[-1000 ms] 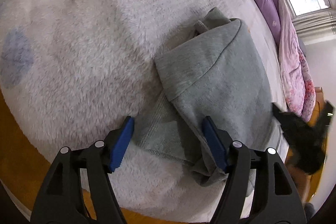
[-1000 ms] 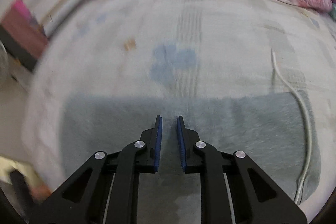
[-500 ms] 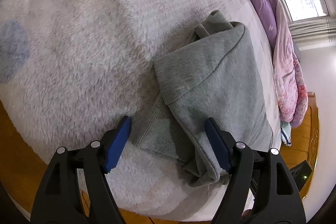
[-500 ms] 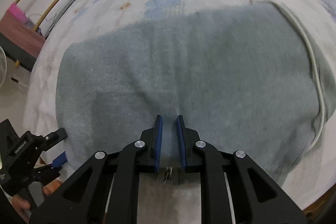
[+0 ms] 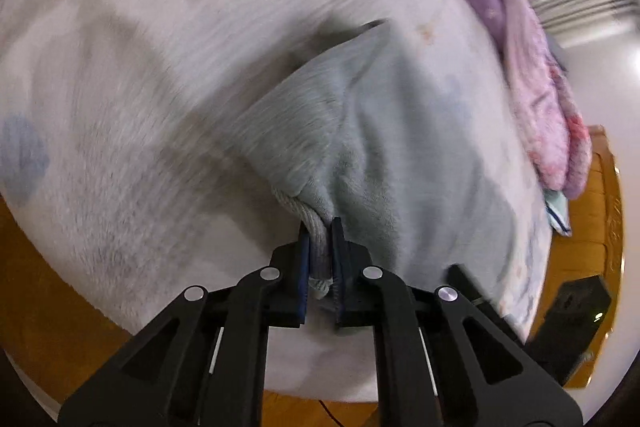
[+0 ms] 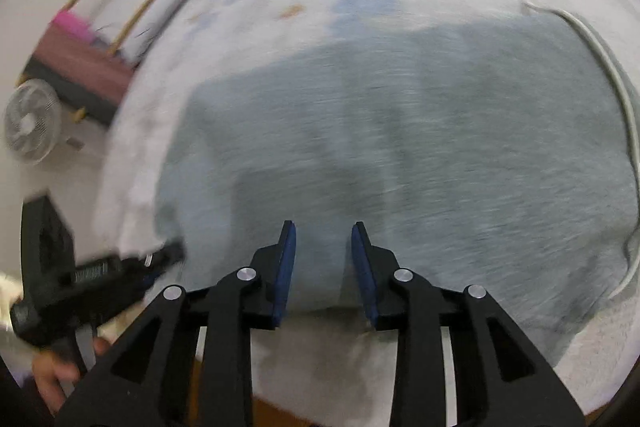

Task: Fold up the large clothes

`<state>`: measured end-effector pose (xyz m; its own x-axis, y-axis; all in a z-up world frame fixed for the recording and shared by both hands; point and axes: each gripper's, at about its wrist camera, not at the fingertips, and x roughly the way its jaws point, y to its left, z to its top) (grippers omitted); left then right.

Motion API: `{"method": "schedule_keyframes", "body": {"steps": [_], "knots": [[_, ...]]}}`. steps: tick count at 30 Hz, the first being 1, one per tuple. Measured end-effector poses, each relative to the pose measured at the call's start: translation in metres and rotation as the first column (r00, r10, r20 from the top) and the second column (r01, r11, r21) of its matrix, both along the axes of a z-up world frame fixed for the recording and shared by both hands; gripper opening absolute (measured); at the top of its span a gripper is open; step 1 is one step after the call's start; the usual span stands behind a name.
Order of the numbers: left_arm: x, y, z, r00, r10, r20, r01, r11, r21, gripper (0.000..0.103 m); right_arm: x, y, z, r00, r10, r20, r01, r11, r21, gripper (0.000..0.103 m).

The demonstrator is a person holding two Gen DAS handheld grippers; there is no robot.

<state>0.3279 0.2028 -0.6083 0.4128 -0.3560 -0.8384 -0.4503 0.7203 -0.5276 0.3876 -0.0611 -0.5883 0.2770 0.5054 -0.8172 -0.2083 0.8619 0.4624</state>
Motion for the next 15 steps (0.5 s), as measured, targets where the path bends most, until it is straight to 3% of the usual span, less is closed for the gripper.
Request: {"method": "schedule_keyframes", "body": {"steps": [4, 6, 8, 9, 15], "knots": [[0.007, -0.008, 0.036, 0.997, -0.044, 0.066, 0.045, 0.999, -0.015, 0.008, -0.014, 0.023, 0.027, 0.989, 0.130, 0.072, -0.134, 0.989, 0.058, 0.029], [0.012, -0.013, 0.049, 0.995, -0.052, 0.087, 0.054, 0.998, -0.029, 0.007, -0.019, 0.035, 0.039, 0.979, 0.175, 0.107, -0.180, 0.983, 0.042, 0.034], [0.018, -0.020, 0.057, 0.993, -0.073, 0.098, 0.075, 0.997, -0.020, 0.007, -0.022, 0.046, 0.049, 0.966, 0.209, 0.155, -0.213, 0.977, 0.013, 0.064], [0.020, -0.024, 0.060, 0.992, -0.086, 0.095, 0.088, 0.996, -0.011, 0.007, -0.023, 0.049, 0.052, 0.962, 0.212, 0.174, -0.214, 0.977, -0.006, 0.068], [0.031, -0.037, 0.075, 0.982, -0.141, 0.126, 0.142, 0.990, 0.002, 0.007, -0.007, 0.072, 0.045, 0.955, 0.205, 0.214, -0.193, 0.978, -0.074, 0.071]]}}
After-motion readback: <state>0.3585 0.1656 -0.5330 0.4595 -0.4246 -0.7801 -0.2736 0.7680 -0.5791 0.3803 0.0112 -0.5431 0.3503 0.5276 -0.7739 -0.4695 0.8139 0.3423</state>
